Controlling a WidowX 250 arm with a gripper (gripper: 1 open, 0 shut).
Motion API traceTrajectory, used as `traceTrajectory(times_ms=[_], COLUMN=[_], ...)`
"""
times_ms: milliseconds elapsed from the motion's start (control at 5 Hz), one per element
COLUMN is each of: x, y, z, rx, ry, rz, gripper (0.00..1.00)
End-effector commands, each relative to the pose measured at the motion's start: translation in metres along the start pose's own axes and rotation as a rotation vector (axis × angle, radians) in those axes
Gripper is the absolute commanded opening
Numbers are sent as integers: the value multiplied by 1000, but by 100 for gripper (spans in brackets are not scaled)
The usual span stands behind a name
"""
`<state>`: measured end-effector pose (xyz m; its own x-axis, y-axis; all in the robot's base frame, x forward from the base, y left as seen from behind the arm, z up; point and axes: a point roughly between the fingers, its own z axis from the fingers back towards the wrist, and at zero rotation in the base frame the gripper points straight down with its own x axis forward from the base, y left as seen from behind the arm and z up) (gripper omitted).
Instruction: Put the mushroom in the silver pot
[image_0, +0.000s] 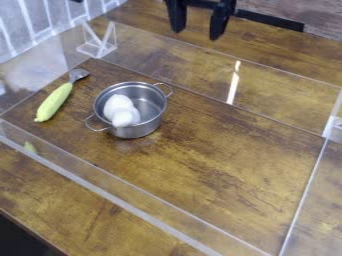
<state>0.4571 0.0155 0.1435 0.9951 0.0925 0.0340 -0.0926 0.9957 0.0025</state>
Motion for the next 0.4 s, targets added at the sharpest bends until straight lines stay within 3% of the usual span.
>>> traceTrajectory(times_ms=[0, 200], x=[0, -4], y=[3, 11], z=[16, 13], rx=[12, 21], ry=[-43, -22], rz=[44, 24], gripper=[100, 100])
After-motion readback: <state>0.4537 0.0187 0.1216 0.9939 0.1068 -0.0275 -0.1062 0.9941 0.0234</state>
